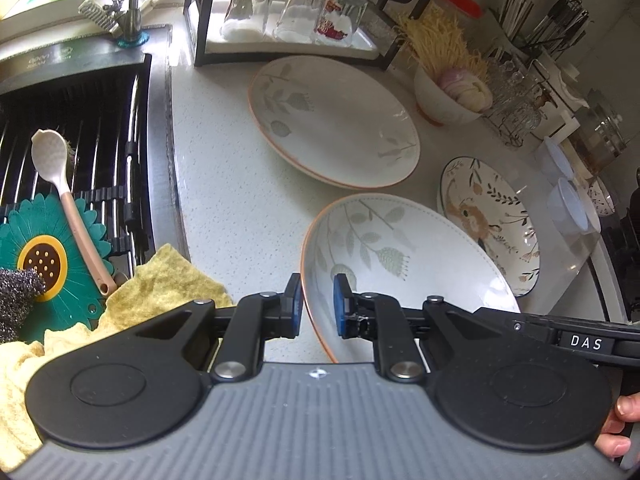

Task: Organize plates and bowls
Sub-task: 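Lift the leaf bowl with both grippers and carry it toward the floral plate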

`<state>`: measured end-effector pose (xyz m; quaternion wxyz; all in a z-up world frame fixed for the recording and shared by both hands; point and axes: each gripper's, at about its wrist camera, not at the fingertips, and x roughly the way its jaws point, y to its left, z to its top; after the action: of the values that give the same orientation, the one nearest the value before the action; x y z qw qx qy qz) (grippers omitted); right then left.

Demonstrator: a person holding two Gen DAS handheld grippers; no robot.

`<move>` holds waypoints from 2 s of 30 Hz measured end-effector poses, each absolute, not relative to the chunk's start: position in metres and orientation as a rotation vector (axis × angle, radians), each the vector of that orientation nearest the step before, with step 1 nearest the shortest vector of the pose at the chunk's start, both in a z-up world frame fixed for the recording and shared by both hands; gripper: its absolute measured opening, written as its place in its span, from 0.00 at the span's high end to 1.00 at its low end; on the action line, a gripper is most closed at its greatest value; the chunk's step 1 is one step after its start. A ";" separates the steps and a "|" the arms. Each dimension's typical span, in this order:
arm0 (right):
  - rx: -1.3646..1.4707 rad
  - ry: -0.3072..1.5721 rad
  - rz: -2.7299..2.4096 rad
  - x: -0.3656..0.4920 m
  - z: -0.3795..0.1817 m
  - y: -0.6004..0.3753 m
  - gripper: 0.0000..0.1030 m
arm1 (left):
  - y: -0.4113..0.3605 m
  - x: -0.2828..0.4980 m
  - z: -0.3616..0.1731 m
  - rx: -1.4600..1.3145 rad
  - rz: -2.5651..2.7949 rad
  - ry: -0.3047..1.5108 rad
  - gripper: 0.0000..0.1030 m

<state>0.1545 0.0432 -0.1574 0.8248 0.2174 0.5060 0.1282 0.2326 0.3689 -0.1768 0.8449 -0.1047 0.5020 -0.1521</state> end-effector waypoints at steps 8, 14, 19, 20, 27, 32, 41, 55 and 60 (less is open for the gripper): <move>0.407 1.048 0.332 0.169 -0.138 0.028 0.80 | 0.358 0.232 -0.155 -0.271 -0.293 1.033 0.82; 0.360 0.995 0.366 0.185 -0.112 0.007 0.80 | 0.339 0.236 -0.127 -0.297 -0.296 0.980 0.82; 0.343 0.946 0.379 0.194 -0.100 -0.016 0.80 | 0.318 0.244 -0.112 -0.310 -0.309 0.941 0.82; 0.345 0.940 0.379 0.196 -0.100 -0.022 0.80 | 0.313 0.246 -0.110 -0.312 -0.311 0.935 0.82; 0.358 0.906 0.357 0.209 -0.103 -0.058 0.80 | 0.274 0.265 -0.114 -0.317 -0.326 0.944 0.82; 0.340 0.901 0.332 0.217 -0.108 -0.080 0.80 | 0.248 0.279 -0.126 -0.324 -0.336 0.985 0.82; 0.381 0.935 0.329 0.226 -0.131 -0.101 0.80 | 0.222 0.292 -0.138 -0.290 -0.322 1.022 0.82; 0.289 0.963 0.295 0.242 -0.164 -0.101 0.80 | 0.194 0.318 -0.177 -0.227 -0.255 1.119 0.82; 0.232 0.952 0.287 0.244 -0.167 -0.098 0.80 | 0.188 0.315 -0.189 -0.198 -0.251 1.154 0.82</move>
<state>0.2441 -0.0982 -0.1675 0.8725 0.1110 0.4556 0.1371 0.3150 0.1878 -0.1889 0.8260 -0.0932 0.5431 -0.1183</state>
